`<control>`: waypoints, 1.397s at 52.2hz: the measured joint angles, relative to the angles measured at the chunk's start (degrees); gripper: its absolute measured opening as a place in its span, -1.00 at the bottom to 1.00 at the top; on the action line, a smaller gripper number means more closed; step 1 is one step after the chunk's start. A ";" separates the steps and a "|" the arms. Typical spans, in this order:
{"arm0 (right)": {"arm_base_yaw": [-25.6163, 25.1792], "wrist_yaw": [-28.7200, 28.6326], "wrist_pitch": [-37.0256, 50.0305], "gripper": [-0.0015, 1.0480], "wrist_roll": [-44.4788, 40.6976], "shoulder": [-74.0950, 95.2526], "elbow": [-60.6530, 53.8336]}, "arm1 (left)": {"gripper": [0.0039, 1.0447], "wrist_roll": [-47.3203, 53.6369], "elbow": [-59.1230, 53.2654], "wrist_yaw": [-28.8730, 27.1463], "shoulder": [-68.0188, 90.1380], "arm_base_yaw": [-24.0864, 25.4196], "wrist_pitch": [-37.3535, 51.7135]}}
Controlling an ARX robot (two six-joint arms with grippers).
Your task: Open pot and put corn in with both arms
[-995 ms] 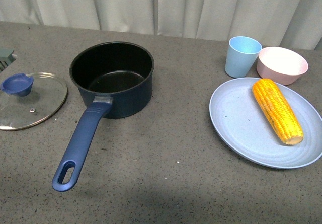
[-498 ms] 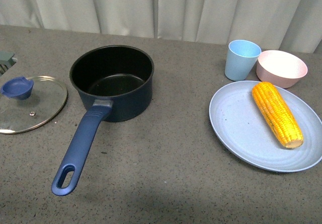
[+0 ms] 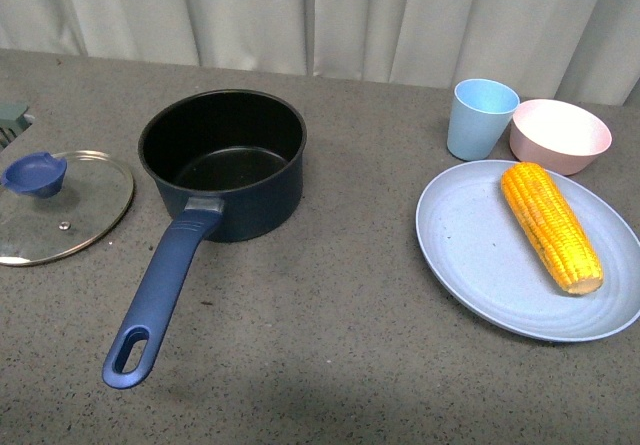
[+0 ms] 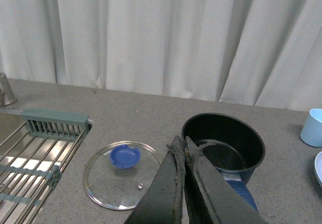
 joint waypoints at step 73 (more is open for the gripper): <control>4.24 7.45 19.63 0.82 6.78 106.07 38.07 | 0.88 0.13 0.02 0.02 -9.60 0.00 -9.92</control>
